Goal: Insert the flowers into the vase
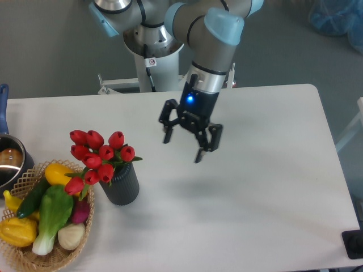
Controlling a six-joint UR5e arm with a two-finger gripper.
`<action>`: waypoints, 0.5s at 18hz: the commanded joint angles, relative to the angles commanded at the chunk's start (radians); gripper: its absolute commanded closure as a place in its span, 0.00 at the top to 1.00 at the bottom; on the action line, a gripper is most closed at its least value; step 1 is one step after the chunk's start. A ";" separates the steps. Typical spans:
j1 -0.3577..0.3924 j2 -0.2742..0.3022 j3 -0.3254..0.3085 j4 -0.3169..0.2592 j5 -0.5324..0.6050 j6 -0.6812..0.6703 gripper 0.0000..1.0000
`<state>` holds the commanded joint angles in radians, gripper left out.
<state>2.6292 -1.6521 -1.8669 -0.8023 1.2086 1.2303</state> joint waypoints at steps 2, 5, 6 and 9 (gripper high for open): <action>0.011 0.000 0.003 -0.002 0.037 0.002 1.00; 0.014 -0.002 0.009 -0.008 0.138 0.017 1.00; 0.017 -0.002 0.020 -0.018 0.167 0.024 1.00; 0.049 -0.011 0.060 -0.109 0.206 0.031 1.00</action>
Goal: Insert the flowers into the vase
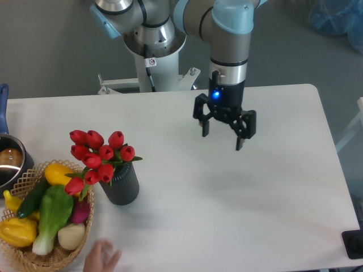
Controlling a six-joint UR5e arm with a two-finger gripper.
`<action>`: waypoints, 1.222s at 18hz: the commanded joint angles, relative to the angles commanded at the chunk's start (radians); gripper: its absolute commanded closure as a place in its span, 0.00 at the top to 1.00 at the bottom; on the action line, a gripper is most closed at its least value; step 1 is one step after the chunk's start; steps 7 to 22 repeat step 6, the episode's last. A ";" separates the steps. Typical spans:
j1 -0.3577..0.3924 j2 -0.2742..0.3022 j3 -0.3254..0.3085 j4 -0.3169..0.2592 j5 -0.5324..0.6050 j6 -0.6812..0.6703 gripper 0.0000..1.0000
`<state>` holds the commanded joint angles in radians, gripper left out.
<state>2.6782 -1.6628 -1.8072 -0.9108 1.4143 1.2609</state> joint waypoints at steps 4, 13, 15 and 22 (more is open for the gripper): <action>0.028 -0.008 0.081 -0.153 0.020 0.081 1.00; 0.034 -0.023 0.126 -0.221 0.023 0.097 1.00; 0.034 -0.023 0.126 -0.221 0.023 0.097 1.00; 0.034 -0.023 0.126 -0.221 0.023 0.097 1.00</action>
